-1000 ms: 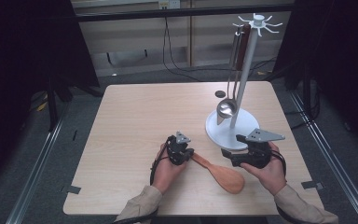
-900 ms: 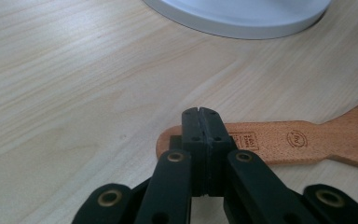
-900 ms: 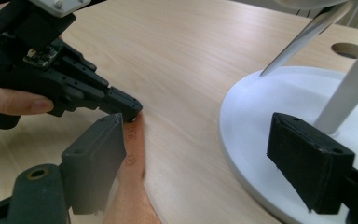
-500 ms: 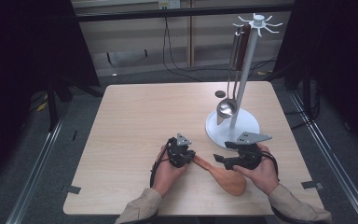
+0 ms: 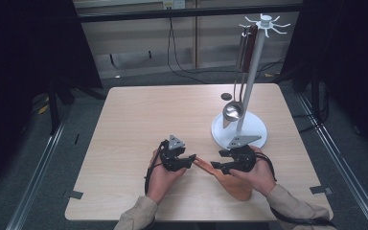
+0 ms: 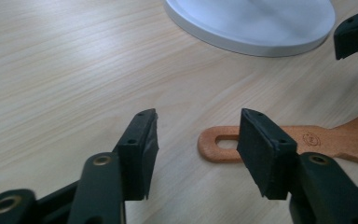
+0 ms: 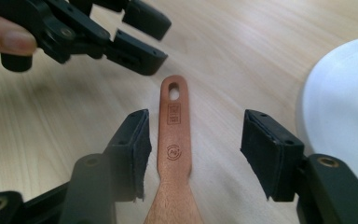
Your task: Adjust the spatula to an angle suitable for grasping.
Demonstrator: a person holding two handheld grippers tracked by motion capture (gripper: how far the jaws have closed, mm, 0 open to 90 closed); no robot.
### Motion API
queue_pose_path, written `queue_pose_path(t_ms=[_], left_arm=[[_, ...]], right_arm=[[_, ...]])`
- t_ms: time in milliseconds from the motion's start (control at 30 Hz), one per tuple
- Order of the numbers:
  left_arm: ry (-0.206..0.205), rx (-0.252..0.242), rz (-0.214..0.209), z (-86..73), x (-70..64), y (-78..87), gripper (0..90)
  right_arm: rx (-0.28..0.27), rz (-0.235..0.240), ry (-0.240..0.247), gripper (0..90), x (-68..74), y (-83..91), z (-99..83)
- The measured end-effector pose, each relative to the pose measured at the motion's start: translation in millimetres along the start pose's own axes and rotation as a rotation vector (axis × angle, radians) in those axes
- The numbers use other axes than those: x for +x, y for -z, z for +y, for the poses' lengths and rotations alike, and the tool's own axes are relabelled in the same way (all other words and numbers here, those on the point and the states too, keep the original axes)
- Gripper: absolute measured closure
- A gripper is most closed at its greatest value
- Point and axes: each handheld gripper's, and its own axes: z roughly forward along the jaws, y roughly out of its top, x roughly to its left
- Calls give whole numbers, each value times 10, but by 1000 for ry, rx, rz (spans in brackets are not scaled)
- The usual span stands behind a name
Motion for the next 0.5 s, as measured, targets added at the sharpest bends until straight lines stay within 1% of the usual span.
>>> queue_pose_path(t_ms=[33, 67, 133, 167, 200, 233, 267, 300, 333, 367, 400, 433, 467, 500], left_arm=[[6, -3, 9, -10, 5, 19, 449], [0, 0, 11, -20, 16, 36, 442], [6, 0, 20, -42, 35, 70, 416], [15, -2, 23, -52, 44, 85, 401], [12, -1, 29, -60, 57, 102, 388], [18, -4, 28, -70, 62, 112, 382], [33, -11, 31, -82, 63, 117, 376], [37, -11, 35, -92, 66, 127, 373], [17, 8, 36, -102, 87, 144, 372], [35, -6, 41, -115, 82, 139, 367], [37, -4, 42, -127, 91, 144, 361], [43, -2, 45, -137, 94, 150, 352], [30, 8, 47, -145, 113, 160, 341], [43, 1, 50, -156, 117, 159, 327]], right_arm=[[17, 7, 6, 408, -5, -23, 14], [27, 10, 1, 398, -8, -45, 27], [41, 26, -10, 387, -20, -90, 50], [41, 33, -12, 394, -20, -107, 64], [39, 33, -9, 394, -15, -118, 81], [38, 40, -4, 394, -11, -132, 98], [38, 39, 1, 395, -7, -136, 117], [31, 38, 0, 399, -1, -146, 132], [29, 41, 0, 406, 1, -156, 145], [29, 48, 8, 419, 3, -166, 158], [28, 54, 10, 425, 7, -177, 168], [25, 49, 14, 444, 13, -190, 174], [36, 49, 28, 457, 18, -197, 182], [42, 56, 32, 453, 27, -215, 189]])
